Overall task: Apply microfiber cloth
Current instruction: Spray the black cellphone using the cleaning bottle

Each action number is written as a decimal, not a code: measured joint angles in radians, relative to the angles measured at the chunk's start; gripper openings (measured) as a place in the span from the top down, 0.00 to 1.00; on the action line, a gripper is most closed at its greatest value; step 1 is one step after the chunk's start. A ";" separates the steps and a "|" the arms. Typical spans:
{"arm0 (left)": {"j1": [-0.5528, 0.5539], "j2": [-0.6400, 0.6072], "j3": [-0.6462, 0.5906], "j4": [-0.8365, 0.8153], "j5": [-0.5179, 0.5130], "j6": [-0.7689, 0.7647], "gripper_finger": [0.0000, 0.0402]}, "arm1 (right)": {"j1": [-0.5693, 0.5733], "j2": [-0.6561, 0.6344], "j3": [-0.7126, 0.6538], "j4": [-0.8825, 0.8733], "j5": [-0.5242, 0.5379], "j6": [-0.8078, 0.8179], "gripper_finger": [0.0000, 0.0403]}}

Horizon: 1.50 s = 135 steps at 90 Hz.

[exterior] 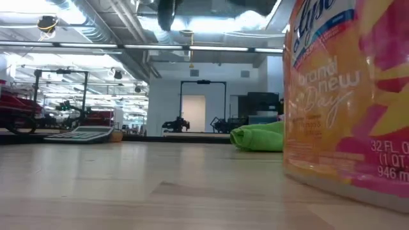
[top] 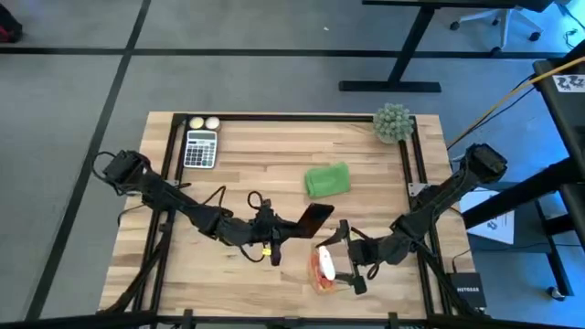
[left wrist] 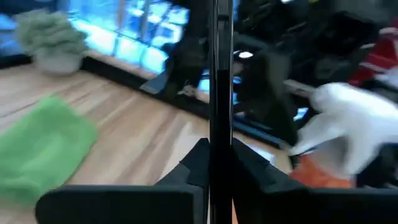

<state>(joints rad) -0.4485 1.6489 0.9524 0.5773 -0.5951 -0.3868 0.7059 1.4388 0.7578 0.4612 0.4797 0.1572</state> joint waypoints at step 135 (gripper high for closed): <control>0.000 -0.004 0.000 -0.022 0.031 -0.007 0.96 | 0.000 -0.005 0.001 -0.007 0.016 -0.004 0.27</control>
<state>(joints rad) -0.4488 1.6448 0.9520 0.5555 -0.5644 -0.3934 0.7063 1.4334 0.7586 0.4539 0.4961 0.1527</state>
